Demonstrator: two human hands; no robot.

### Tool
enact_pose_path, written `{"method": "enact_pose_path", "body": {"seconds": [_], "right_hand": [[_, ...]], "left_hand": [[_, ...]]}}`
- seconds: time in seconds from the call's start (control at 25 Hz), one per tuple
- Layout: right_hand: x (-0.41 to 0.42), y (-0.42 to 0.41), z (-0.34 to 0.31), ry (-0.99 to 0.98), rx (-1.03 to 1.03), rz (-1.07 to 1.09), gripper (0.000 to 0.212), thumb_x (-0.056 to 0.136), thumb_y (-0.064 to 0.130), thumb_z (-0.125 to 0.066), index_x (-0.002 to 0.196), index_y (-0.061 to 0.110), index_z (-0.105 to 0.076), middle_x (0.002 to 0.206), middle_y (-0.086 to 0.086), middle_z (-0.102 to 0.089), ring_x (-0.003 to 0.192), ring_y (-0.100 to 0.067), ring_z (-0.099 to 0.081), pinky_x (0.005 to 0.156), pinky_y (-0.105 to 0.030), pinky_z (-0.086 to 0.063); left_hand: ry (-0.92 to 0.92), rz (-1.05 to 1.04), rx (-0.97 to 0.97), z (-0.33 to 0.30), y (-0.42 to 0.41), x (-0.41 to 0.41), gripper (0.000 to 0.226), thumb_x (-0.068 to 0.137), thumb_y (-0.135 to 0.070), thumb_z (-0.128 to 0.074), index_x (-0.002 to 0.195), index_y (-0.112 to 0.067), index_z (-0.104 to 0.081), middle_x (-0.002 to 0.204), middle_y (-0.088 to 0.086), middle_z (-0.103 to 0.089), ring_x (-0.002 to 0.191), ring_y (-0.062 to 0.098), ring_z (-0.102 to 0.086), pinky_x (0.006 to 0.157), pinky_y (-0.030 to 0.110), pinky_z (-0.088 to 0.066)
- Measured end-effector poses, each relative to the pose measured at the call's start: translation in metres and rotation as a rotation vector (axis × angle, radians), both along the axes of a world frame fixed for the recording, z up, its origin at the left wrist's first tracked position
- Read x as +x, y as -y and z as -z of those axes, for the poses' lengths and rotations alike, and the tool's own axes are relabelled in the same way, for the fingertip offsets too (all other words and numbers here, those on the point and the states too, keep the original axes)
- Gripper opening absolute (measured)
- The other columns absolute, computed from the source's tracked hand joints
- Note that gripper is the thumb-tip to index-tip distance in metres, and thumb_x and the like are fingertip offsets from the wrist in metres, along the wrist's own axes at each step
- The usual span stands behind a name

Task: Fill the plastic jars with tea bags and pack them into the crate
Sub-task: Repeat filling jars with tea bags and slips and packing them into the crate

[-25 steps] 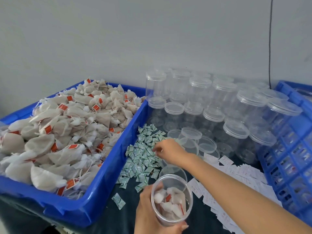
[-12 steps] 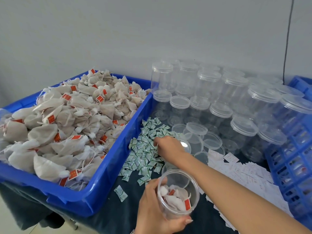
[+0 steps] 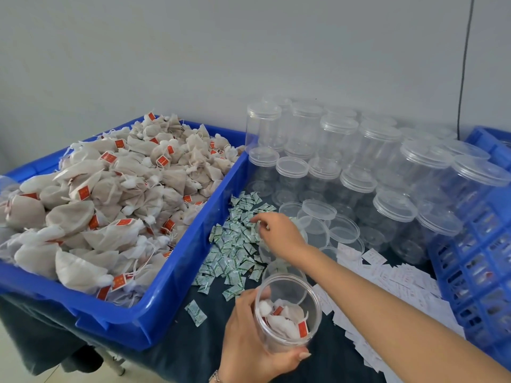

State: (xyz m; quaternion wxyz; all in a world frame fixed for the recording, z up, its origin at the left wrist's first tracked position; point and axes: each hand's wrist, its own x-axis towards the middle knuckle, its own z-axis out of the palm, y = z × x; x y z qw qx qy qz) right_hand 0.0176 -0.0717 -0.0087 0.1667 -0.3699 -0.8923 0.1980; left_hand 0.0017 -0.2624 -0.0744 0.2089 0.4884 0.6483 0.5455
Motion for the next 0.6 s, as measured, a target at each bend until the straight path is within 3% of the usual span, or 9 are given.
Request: {"method": "enact_pose_path", "body": {"seconds": [0.16,0.28,0.4,0.52,0.6], "right_hand": [[0.028,0.012,-0.042,-0.192,-0.067,0.040,0.010,0.090,0.017,-0.058,0.094,0.024,-0.064,0.082,0.012,-0.063,0.074,-0.004,-0.059,0.068,-0.021,-0.048],[0.070,0.037,-0.078,-0.373,-0.149,-0.021,0.012,0.084,0.011,-0.065,0.084,0.023,-0.065,0.075,0.008,-0.067,0.069,-0.001,-0.061,0.066,-0.015,-0.049],[0.107,0.074,-0.092,-0.181,-0.162,-0.202,0.017,0.083,0.007,-0.065,0.086,0.023,-0.064,0.075,0.011,-0.066,0.069,0.001,-0.059,0.065,-0.010,-0.045],[0.128,0.087,-0.089,0.104,-0.019,-0.256,0.016,0.086,0.016,-0.063,0.091,0.028,-0.072,0.081,0.019,-0.066,0.079,-0.001,-0.057,0.071,-0.009,-0.039],[0.148,0.080,-0.089,0.008,-0.057,-0.146,0.022,0.089,0.022,-0.059,0.094,0.040,-0.071,0.089,0.019,-0.070,0.080,-0.007,-0.062,0.072,-0.019,-0.047]], "left_hand": [[-0.046,-0.035,0.053,-0.002,-0.003,0.000,0.093,0.038,-0.066,-0.079,0.112,-0.016,-0.050,0.103,-0.006,-0.060,0.091,0.007,-0.065,0.072,0.034,-0.056],[-0.057,-0.035,0.050,-0.002,-0.009,0.000,0.089,0.038,-0.067,-0.078,0.109,-0.023,-0.048,0.102,-0.008,-0.060,0.090,0.007,-0.064,0.073,0.035,-0.056],[-0.071,-0.037,0.084,-0.004,-0.019,0.003,0.085,0.040,-0.067,-0.076,0.109,-0.027,-0.048,0.102,-0.015,-0.054,0.090,0.002,-0.061,0.073,0.027,-0.054],[-0.096,-0.044,0.124,-0.007,-0.028,0.008,0.087,0.044,-0.069,-0.071,0.109,-0.015,-0.050,0.102,-0.015,-0.050,0.085,0.007,-0.061,0.070,0.023,-0.052],[-0.091,-0.040,0.131,-0.008,-0.034,0.011,0.083,0.045,-0.065,-0.072,0.109,-0.018,-0.048,0.101,-0.011,-0.051,0.086,0.015,-0.062,0.070,0.029,-0.054]]}}
